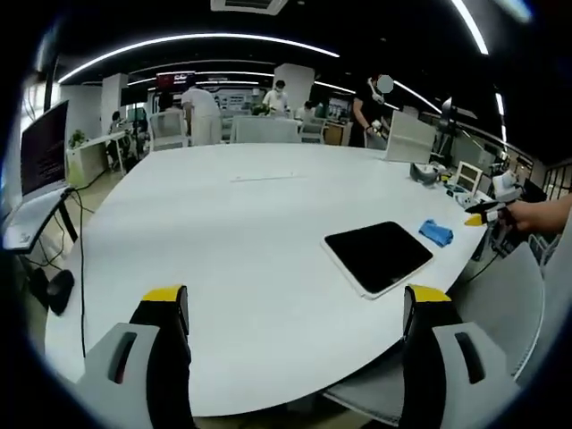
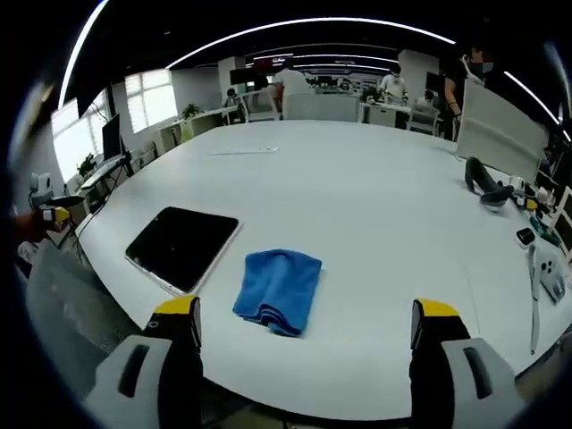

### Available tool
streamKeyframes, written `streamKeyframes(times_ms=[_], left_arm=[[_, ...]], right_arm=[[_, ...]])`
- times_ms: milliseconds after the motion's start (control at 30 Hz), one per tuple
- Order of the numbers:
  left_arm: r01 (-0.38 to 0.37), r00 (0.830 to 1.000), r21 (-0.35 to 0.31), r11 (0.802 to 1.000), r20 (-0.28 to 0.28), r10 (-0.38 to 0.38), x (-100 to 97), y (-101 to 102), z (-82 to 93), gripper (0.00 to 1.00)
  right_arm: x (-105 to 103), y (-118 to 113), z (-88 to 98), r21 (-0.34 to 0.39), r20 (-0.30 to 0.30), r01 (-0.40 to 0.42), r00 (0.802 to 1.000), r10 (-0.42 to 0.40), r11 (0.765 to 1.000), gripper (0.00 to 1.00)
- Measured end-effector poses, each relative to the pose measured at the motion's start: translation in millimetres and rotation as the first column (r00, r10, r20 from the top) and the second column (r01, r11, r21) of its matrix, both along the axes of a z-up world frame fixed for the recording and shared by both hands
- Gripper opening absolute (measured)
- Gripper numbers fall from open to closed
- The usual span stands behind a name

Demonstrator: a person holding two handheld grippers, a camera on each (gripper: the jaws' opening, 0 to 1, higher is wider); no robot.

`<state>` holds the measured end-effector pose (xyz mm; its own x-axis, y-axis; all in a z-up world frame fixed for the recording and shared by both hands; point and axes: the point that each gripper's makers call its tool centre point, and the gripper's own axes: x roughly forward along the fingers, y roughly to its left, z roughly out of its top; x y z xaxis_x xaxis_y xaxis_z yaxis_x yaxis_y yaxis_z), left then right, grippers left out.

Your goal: Wipe the mirror surface with the cleaning cloth until all visible marks leave the cleaned area.

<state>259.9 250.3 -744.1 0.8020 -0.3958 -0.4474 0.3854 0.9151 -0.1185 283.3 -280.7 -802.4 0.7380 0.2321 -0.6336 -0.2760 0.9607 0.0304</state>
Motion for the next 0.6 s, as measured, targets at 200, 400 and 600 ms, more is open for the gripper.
streamKeyframes(times_ms=[200, 400, 600], left_arm=[[-0.016, 1.000, 0.004, 1.000, 0.006, 0.016, 2.8, 2.4, 3.3, 0.99], [-0.035, 0.999, 0.011, 0.999, -0.004, 0.035, 5.3, 11.5, 1.4, 0.99], [-0.043, 0.999, 0.009, 0.999, 0.001, 0.043, 11.5, 15.6, 2.5, 0.99]], right_arm=[[7.3, 0.7, -4.0, 0.014, -0.008, 0.002, 1.000, -0.002, 1.000, 0.96], [9.7, 4.4, -9.8, -0.001, -0.034, -0.011, 0.999, 0.011, 1.000, 0.95], [17.7, 4.4, -10.3, -0.002, -0.047, -0.005, 0.999, 0.005, 1.000, 0.97]])
